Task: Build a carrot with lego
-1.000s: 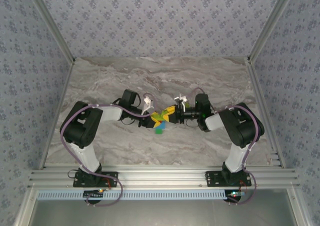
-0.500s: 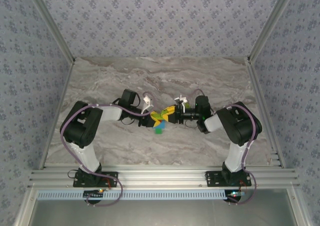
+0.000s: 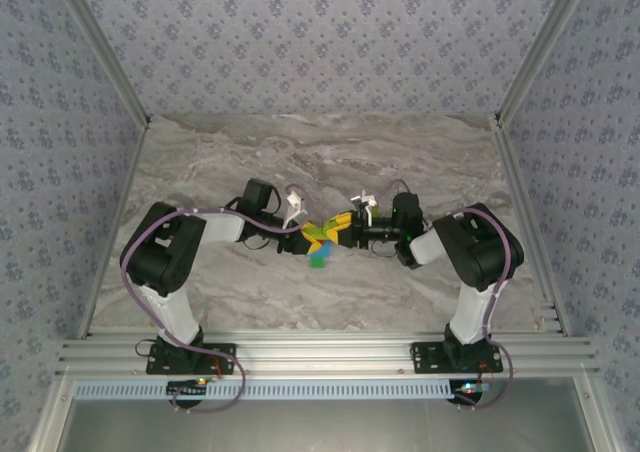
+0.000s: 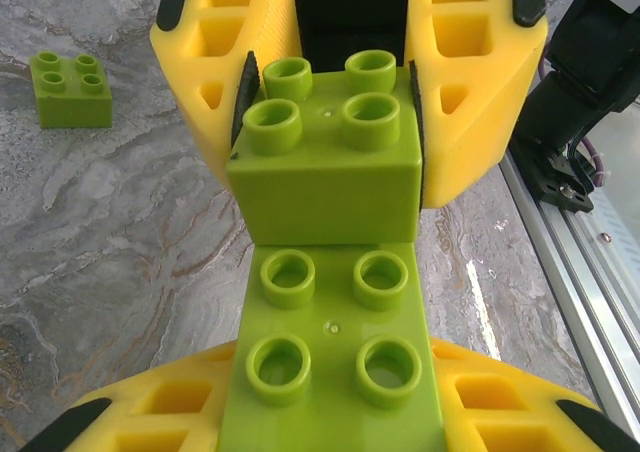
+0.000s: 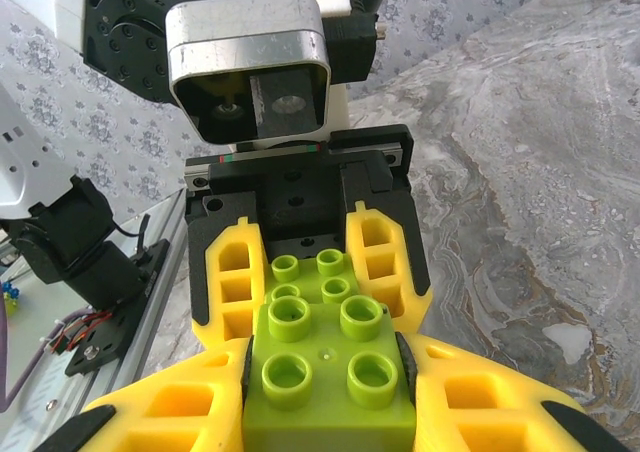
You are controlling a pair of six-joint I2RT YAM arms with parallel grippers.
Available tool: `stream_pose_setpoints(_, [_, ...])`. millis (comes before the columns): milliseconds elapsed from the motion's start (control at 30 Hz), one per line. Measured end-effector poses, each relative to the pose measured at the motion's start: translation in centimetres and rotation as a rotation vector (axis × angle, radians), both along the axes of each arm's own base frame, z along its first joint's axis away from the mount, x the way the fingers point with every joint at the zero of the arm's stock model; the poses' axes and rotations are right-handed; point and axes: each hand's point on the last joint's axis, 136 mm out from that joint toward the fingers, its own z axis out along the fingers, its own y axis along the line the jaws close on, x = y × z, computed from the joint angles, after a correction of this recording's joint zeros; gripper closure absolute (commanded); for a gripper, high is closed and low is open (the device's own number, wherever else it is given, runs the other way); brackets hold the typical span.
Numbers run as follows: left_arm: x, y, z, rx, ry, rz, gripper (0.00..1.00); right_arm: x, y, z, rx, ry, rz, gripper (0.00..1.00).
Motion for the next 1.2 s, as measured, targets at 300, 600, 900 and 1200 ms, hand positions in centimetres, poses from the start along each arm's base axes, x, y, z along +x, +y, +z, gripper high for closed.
stream_pose_setpoints(300, [-0.08, 0.02, 0.03, -0.006, -0.002, -0.004, 1.0, -0.12, 0.07, -0.09, 0.006, 0.005, 0.034, 0.79])
stream_pose_setpoints(600, [-0.15, 0.25, -0.01, -0.007, 0.012, -0.003, 1.0, -0.35, 0.47, -0.3, -0.025, -0.015, 0.067, 0.8])
stream_pose_setpoints(900, [-0.48, 0.53, -0.1, -0.004, 0.049, -0.006, 1.0, -0.71, 0.78, -0.67, -0.047, -0.044, 0.084, 0.82])
stream_pose_setpoints(1200, [-0.5, 0.66, -0.12, -0.003, 0.058, -0.004, 1.0, -0.73, 0.92, -0.78, -0.06, -0.045, 0.093, 0.81])
